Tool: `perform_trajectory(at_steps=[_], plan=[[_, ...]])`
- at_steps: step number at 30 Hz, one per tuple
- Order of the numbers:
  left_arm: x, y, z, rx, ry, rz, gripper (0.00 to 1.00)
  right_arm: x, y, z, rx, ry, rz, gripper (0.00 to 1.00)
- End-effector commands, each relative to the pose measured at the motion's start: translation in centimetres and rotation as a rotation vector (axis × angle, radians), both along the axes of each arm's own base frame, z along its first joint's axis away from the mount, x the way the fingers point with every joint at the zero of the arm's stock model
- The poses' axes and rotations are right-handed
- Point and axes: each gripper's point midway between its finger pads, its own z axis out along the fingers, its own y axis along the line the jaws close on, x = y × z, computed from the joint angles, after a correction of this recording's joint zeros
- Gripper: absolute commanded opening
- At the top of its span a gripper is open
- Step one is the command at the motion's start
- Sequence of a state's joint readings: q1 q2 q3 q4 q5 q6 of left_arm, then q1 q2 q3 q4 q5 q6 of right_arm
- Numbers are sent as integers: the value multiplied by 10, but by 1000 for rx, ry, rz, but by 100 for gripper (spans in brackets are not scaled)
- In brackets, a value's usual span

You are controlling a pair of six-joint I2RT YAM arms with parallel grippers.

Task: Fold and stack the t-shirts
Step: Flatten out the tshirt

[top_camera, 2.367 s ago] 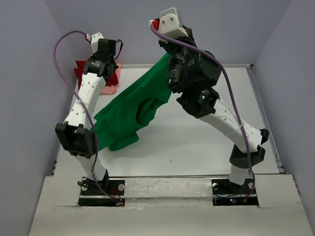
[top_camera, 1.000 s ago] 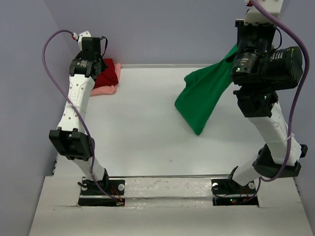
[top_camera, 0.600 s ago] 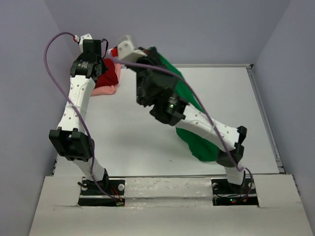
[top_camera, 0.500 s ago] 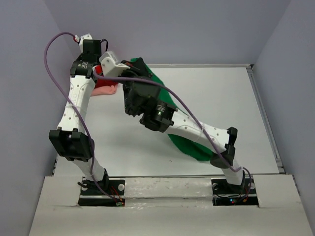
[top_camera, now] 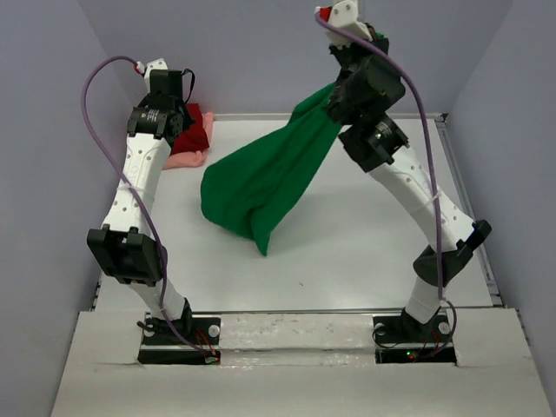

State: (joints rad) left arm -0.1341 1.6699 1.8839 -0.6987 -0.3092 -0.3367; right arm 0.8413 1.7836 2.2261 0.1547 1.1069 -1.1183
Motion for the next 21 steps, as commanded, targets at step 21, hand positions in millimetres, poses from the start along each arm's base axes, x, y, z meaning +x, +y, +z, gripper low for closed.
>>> perform_trajectory(at_steps=[21], plan=[[-16, -95, 2, 20, -10, -325, 4, 178, -128, -252, 142, 490, -163, 0]])
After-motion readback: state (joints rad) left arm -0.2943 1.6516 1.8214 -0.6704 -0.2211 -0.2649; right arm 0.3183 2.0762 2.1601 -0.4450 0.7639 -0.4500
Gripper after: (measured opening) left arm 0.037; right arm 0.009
